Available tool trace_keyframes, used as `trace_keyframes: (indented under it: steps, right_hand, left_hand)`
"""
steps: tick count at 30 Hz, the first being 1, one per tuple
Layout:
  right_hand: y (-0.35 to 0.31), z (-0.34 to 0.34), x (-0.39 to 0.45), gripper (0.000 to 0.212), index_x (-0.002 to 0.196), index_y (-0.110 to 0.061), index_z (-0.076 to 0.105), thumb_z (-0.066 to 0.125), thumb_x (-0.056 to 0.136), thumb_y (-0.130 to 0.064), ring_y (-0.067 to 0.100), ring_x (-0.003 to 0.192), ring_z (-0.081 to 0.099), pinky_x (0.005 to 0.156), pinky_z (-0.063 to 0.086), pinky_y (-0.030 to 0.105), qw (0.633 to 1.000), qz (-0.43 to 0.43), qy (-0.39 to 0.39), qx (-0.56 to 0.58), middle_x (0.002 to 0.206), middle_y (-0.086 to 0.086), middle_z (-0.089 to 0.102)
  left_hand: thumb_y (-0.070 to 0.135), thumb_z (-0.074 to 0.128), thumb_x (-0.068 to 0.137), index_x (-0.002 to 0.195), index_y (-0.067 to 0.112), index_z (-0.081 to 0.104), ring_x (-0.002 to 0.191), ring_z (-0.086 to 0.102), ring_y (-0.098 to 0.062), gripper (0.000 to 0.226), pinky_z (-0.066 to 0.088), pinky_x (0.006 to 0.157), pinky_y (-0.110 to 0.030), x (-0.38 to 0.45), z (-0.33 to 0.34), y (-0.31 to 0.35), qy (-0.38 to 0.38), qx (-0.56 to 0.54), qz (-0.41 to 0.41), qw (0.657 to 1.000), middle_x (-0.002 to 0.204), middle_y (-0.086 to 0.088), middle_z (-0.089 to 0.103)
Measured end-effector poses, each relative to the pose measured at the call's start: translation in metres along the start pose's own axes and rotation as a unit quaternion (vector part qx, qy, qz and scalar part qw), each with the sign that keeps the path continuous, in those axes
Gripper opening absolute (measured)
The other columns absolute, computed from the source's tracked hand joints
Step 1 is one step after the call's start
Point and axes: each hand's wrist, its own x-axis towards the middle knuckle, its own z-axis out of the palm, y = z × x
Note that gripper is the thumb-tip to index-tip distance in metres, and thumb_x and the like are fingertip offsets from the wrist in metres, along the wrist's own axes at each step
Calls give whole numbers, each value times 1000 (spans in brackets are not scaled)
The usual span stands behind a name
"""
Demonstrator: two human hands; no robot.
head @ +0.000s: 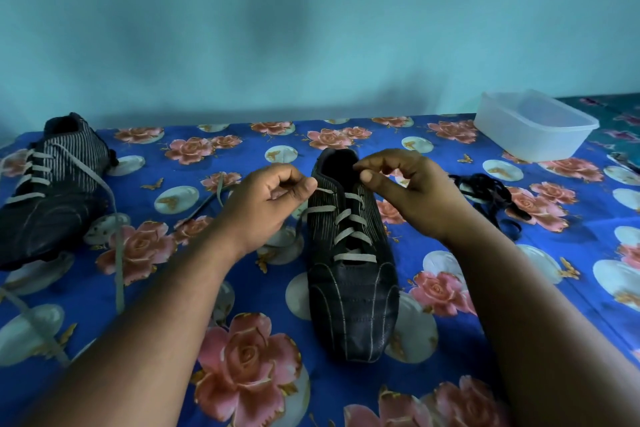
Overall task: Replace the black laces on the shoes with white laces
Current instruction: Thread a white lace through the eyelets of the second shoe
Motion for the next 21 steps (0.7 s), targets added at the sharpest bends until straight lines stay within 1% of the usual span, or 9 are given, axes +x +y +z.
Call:
trace_keyframes:
  steps: [2,4,6,7,11,13,17,19,21]
  right_hand:
    - [-5,-6,-2,13,87,-34,72,75,88,-47,11,88,62,79,45,31,1000,-6,-9,3,90,-13,71]
    - [-8,-8,-5,16,80,-31,72,80,83,-45,10,81,60,76,45,30,998,-24,-42,-28,85,-14,70]
    - [-11,-5,-6,13,79,-27,74,82,83,-36,9,79,59,72,44,22,997,-43,-59,-30,82,-17,69]
    - [-12,-4,-6,11,80,-26,75,82,85,-32,7,78,59,73,43,20,997,-41,-62,-20,82,-17,70]
    - [-9,-4,-3,7,86,-30,74,74,92,-28,1,81,61,77,44,17,994,-3,-103,27,86,-19,69]
    - [-6,-3,-3,12,86,-33,71,71,94,-24,-1,81,60,77,41,12,993,-3,-116,32,85,-20,67]
    - [-6,0,-1,9,97,-29,75,72,94,-21,1,89,61,80,38,8,995,-23,-99,9,97,-9,66]
    - [-3,1,0,24,114,-33,73,75,91,-25,2,91,57,80,40,11,997,-9,-82,13,100,-9,61]
    - [0,2,0,41,127,-42,65,76,89,-32,9,93,54,82,43,20,996,28,-78,24,99,-10,55]
  left_hand:
    - [50,55,93,94,14,72,87,68,-8,40,53,78,-24,-3,2,5,-8,-24,-32,999,89,-1,73]
    - [54,54,91,94,17,73,92,69,-20,42,54,83,-37,-4,5,7,-7,-20,-42,999,91,-7,74]
    - [47,61,93,93,16,73,91,69,-28,33,53,84,-45,-3,8,8,-11,-18,-40,999,90,-10,74]
    - [40,64,95,94,16,73,91,69,-29,26,54,85,-46,-2,8,7,-11,-21,-42,999,90,-9,75]
    - [17,65,98,100,9,71,90,67,-11,10,55,85,-28,-1,7,7,-8,-91,-56,994,95,-8,74]
    - [14,64,99,101,8,71,88,64,-5,9,53,83,-18,-1,8,6,-7,-109,-57,992,92,-2,71]
    - [11,61,101,99,8,70,79,60,0,10,47,75,-11,-1,7,5,-7,-122,-65,990,80,10,66]
    - [11,60,101,98,8,69,77,60,-1,10,46,72,-10,-1,6,6,-7,-115,-63,991,80,5,65]
    - [10,59,101,97,8,68,76,60,-2,10,45,72,-10,0,4,5,-7,-114,-60,992,81,0,65]
